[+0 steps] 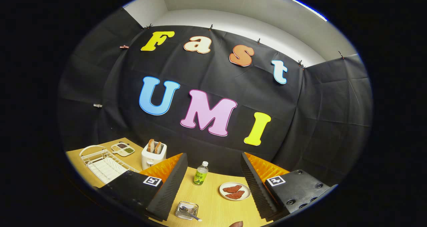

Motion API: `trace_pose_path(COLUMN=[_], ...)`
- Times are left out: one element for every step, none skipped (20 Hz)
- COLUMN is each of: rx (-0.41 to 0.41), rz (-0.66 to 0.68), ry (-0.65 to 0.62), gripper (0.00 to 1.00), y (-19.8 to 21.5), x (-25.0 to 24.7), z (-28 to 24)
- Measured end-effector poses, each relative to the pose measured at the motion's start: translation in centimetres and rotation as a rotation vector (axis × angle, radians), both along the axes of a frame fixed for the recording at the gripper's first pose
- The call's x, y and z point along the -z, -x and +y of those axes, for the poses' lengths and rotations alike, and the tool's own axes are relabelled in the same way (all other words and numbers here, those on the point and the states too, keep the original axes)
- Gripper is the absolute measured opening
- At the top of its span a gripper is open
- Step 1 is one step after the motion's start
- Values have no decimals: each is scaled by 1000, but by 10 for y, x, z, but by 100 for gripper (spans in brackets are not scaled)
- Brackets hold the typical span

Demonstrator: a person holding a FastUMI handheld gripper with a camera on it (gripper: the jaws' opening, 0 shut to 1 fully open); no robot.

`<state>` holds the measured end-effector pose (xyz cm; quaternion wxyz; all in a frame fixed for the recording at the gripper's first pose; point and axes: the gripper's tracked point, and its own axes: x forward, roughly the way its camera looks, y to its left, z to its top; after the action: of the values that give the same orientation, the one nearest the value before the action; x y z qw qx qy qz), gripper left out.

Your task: Take the plate from the dish rack, then take the spoon from the basket and place it into the plate.

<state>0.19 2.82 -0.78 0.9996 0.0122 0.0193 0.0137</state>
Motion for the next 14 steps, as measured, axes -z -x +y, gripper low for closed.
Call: trace_pose_path(rx=[-6, -15, -22, -28, -37, -53, -68, -90, -115, -140, -158, -172, -182, -191], rz=[6, 12, 21, 31, 41, 58, 72, 97, 130, 170, 213, 259, 309, 360], ry=[-15, -32, -43, -49, -54, -57, -61, -65, -73, -81, -90, -102, -119, -138], gripper=[98, 98, 98, 98, 98, 98, 98, 98, 98, 98, 98, 98, 98, 98], y=[-1, -1, -1, -2, -1, -2, -2, -3, -4, -5, -8, -10, -14, -18], x=[0, -1, -1, 0, 2, 4, 7, 11, 18, 26, 34, 42, 52, 62], z=[5, 11, 17, 22, 29, 39, 47, 58, 71, 84, 96, 107, 119, 130])
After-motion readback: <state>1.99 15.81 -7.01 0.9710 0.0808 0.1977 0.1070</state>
